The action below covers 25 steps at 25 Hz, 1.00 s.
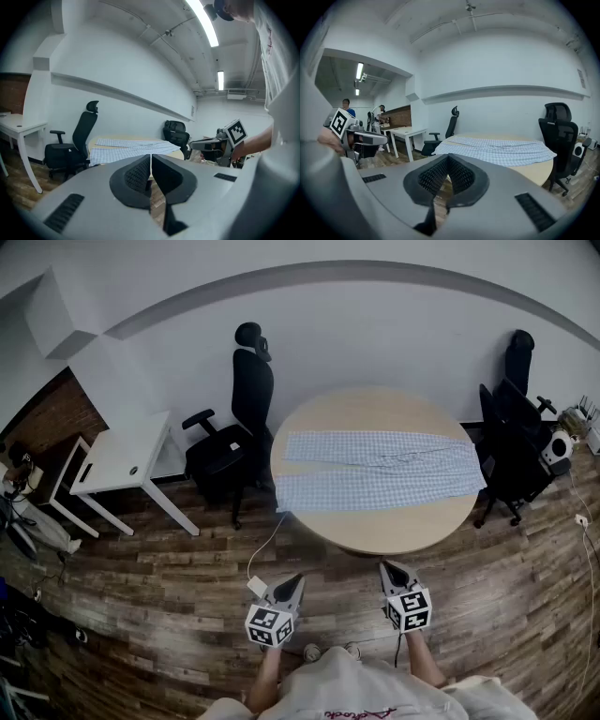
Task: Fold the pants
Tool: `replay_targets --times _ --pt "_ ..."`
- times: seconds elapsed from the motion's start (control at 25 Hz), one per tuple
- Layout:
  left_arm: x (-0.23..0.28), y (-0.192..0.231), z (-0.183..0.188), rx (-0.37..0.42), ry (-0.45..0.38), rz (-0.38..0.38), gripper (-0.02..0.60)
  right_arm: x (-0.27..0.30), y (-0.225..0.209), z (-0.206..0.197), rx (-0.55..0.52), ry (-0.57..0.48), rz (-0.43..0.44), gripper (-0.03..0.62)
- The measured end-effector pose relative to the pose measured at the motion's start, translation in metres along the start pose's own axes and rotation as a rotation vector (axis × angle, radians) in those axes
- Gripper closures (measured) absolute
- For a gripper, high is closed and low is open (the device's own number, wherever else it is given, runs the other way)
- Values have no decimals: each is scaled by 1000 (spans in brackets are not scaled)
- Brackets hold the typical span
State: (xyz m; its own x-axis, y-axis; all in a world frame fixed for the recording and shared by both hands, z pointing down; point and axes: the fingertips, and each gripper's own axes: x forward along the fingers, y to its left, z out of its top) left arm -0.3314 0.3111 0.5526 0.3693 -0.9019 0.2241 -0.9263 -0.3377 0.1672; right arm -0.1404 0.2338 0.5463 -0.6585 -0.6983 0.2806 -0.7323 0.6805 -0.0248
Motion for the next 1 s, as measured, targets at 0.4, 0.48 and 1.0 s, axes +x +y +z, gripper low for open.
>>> replay_targets --times 0.4,0.48,1.0 --pt "2 -31 -5 14 21 6 543 -14 -11 -9 9 -4 48 565" --pt "2 -35 -5 22 24 14 543 -17 -11 -10 26 -16 63 565" --pt "16 -42 -5 57 56 21 543 -9 -11 -27 39 -15 108 565"
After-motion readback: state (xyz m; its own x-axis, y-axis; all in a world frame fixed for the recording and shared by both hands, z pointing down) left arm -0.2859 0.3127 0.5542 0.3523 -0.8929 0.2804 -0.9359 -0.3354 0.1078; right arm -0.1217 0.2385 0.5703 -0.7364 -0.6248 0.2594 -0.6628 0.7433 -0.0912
